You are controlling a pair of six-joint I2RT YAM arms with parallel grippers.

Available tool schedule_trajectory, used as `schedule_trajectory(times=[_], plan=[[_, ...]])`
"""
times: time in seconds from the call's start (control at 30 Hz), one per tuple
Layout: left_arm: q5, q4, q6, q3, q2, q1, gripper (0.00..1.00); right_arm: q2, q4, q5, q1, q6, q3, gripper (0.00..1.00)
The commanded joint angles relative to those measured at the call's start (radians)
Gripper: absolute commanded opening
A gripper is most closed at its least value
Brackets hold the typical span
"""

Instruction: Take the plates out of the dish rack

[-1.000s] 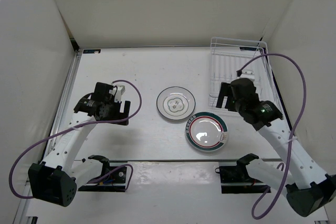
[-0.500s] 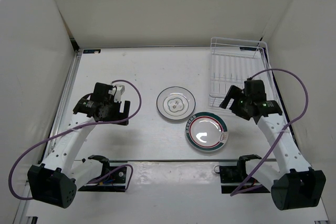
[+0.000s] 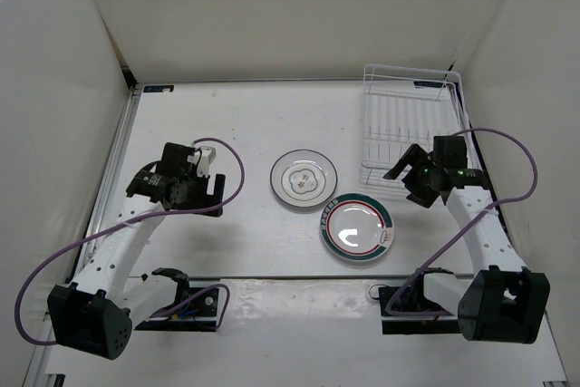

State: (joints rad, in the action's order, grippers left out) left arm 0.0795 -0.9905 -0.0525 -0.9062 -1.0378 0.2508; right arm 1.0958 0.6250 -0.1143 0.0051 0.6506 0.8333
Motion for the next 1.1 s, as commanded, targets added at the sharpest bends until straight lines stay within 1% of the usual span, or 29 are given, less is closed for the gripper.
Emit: schedule_trajectory(times=[0.0,0.27,0.57,0.8,0.93,0.97,1.0,1.03,1.07], plan=[[0.016,0.010,0.000,-0.019,0.021,-0.002,1.00,0.004,-0.060,-0.048,-0.046,0.047,-0.008,0.90],[0.017,0.001,0.000,-0.022,0.016,-0.001,1.00,0.053,-0.079,-0.030,-0.131,0.086,-0.006,0.90],[0.017,0.009,0.002,-0.019,0.013,-0.002,1.00,0.121,-0.105,-0.035,-0.194,0.109,-0.031,0.90],[0.017,0.010,0.002,-0.020,0.009,-0.002,1.00,0.115,-0.085,0.036,-0.251,0.115,-0.008,0.90],[0.019,0.006,0.002,-0.020,0.005,-0.001,1.00,0.125,-0.087,0.036,-0.284,0.142,0.021,0.78],[0.020,0.006,0.003,-0.023,0.004,-0.002,1.00,0.127,-0.091,0.031,-0.289,0.147,0.023,0.74],[0.019,0.006,0.002,-0.023,0.004,-0.001,1.00,0.127,-0.096,0.024,-0.292,0.153,0.027,0.74],[0.020,0.007,0.002,-0.022,0.002,-0.002,1.00,0.136,-0.100,0.013,-0.300,0.158,0.035,0.69],[0.020,0.003,0.002,-0.022,-0.001,-0.002,1.00,0.142,-0.105,0.005,-0.303,0.164,0.036,0.69]])
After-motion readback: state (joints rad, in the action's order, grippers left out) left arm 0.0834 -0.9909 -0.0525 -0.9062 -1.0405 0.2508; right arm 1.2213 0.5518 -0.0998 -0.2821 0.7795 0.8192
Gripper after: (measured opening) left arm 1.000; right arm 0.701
